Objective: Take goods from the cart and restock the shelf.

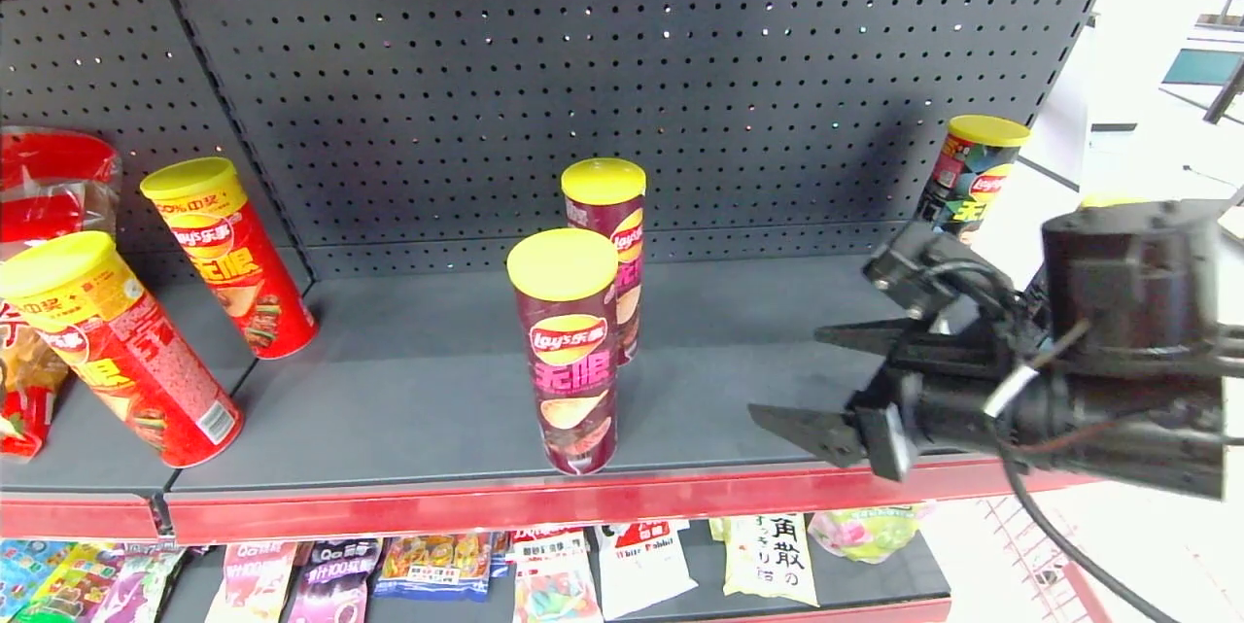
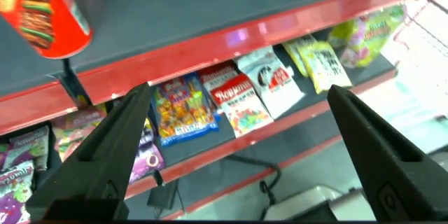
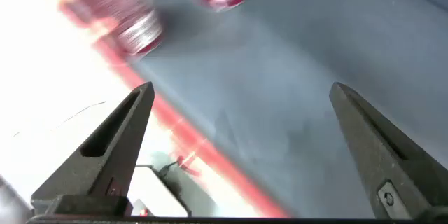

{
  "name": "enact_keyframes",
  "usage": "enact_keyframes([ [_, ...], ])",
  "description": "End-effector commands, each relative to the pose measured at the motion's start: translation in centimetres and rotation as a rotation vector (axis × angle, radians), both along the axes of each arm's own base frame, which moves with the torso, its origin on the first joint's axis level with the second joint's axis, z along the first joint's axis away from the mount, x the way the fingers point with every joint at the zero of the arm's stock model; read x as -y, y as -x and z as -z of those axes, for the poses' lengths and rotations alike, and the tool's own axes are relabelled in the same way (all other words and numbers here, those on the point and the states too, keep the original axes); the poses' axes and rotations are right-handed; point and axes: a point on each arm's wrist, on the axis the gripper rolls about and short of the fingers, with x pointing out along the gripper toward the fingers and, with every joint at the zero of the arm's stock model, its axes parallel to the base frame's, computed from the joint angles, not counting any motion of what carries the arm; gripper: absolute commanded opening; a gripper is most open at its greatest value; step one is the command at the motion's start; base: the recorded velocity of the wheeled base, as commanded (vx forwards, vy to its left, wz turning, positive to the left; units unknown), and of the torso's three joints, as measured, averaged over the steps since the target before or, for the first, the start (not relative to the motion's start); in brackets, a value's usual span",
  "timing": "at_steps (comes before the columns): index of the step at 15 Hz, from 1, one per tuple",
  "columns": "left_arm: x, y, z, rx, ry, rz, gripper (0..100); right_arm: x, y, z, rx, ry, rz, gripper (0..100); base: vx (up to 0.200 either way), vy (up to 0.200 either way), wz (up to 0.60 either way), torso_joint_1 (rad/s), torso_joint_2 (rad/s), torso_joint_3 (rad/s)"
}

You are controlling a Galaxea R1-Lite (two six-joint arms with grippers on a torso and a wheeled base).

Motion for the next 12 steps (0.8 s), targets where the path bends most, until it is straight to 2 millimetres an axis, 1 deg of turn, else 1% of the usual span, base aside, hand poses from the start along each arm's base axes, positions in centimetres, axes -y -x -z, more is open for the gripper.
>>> enact_keyframes([
  [1,0.4,-1.3,-0.9,-0.075,-0.022,0.013,100,6.1,10.1,0.1,0.131,-0.081,-0.035,100,0.0,0.0,0.0,0.0,0.0,0.0],
  [2,0.6,-1.8,-1.4,-0.09,-0.02,0.028,100,7.6,11.7,0.5,0.169,-0.099,0.001,100,0.0,0.0,0.0,0.0,0.0,0.0],
  [4,1.1,-3.1,-2.2,-0.119,-0.012,0.067,100,10.5,14.6,0.8,0.228,-0.115,0.127,100,0.0,0.0,0.0,0.0,0.0,0.0],
  [6,1.7,-4.9,-2.7,-0.145,0.007,0.075,100,12.9,17.5,1.4,0.225,-0.123,0.253,100,0.0,0.0,0.0,0.0,0.0,0.0],
  [7,2.0,-6.0,-3.1,-0.148,0.024,0.069,100,13.9,19.2,2.3,0.215,-0.131,0.378,100,0.0,0.0,0.0,0.0,0.0,0.0],
  [8,2.3,-7.0,-3.4,-0.15,0.04,0.062,100,14.5,20.6,3.1,0.213,-0.14,0.504,100,0.0,0.0,0.0,0.0,0.0,0.0],
  [9,2.6,-8.0,-3.6,-0.153,0.05,0.057,100,14.6,21.3,3.5,0.219,-0.156,0.583,100,0.0,0.0,0.0,0.0,0.0,0.0],
  [10,3.1,-9.7,-4.1,-0.17,0.076,0.041,100,14.5,22.1,4.2,0.228,-0.181,0.713,100,0.0,0.0,0.0,0.0,0.0,0.0],
  [11,3.4,-10.8,-4.3,-0.2,0.092,0.032,100,14.3,22.4,5.0,0.225,-0.175,0.792,100,0.0,0.0,0.0,0.0,0.0,0.0],
  [12,3.8,-11.9,-4.1,-0.25,0.093,0.023,100,14.1,22.6,6.0,0.224,-0.165,0.847,100,0.0,0.0,0.0,0.0,0.0,0.0],
])
